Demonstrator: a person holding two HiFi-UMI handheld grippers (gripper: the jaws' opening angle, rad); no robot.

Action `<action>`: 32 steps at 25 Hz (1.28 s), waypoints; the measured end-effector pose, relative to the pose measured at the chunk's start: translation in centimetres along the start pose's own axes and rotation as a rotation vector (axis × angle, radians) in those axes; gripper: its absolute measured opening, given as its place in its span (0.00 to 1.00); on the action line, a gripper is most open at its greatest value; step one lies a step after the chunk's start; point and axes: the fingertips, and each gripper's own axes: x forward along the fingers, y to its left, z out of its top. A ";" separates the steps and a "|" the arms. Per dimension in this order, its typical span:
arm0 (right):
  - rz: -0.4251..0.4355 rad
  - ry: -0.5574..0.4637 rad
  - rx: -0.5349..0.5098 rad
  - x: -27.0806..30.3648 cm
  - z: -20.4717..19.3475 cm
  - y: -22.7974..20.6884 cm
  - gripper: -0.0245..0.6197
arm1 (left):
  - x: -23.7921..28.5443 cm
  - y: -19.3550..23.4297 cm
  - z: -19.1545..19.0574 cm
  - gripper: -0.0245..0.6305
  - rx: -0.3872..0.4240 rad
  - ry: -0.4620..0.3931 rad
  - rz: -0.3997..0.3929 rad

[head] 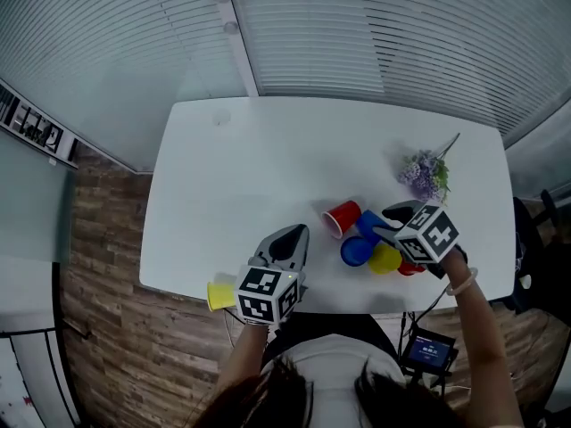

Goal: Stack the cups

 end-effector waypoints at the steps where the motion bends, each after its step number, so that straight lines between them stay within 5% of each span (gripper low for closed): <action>1: 0.020 0.016 0.015 0.3 0.0 0.0 0.33 | 0.0 0.1 -0.1 0.06 -0.005 0.002 0.002; 12: 0.112 0.156 0.152 2.3 -1.9 0.3 0.44 | -0.3 -0.3 -1.1 0.06 -0.041 0.009 0.012; 32: 0.214 0.400 0.235 6.1 -3.3 -0.2 0.49 | 0.2 0.6 -1.7 0.06 -0.078 0.030 0.038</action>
